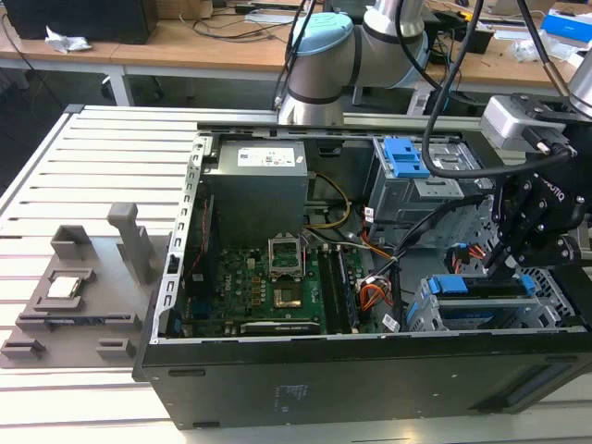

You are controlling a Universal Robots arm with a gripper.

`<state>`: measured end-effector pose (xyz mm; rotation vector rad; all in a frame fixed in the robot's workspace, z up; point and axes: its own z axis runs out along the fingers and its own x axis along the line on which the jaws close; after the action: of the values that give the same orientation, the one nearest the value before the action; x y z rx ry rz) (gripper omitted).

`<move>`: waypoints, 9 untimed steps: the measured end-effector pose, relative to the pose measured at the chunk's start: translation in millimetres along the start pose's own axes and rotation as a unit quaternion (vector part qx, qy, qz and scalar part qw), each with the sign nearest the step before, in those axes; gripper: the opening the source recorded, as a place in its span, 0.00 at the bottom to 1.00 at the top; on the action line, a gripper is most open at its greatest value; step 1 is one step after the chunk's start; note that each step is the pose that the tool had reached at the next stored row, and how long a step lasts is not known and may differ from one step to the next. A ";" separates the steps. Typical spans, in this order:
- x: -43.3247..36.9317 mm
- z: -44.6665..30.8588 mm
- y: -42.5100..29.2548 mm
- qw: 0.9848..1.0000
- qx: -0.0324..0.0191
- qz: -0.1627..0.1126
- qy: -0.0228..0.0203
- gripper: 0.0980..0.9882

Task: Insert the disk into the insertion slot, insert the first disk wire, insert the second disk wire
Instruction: 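Insert the first disk wire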

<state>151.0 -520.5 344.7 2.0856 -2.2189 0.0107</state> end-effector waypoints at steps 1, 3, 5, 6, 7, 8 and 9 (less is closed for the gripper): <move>-0.1 0.1 -1.1 1.000 0.000 0.002 0.000 0.07; 0.0 0.2 -1.3 1.000 0.000 0.002 0.000 0.07; 0.9 0.5 -1.5 1.000 0.000 0.002 0.000 0.07; 1.4 0.8 -1.6 1.000 0.000 0.002 0.000 0.07; 1.5 1.0 -1.6 1.000 0.000 0.001 0.000 0.07; 1.6 1.1 -1.6 1.000 0.000 0.001 0.000 0.07; 1.7 1.4 -1.7 1.000 0.000 0.001 0.000 0.07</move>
<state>152.5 -522.4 343.3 2.0825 -2.2217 0.0107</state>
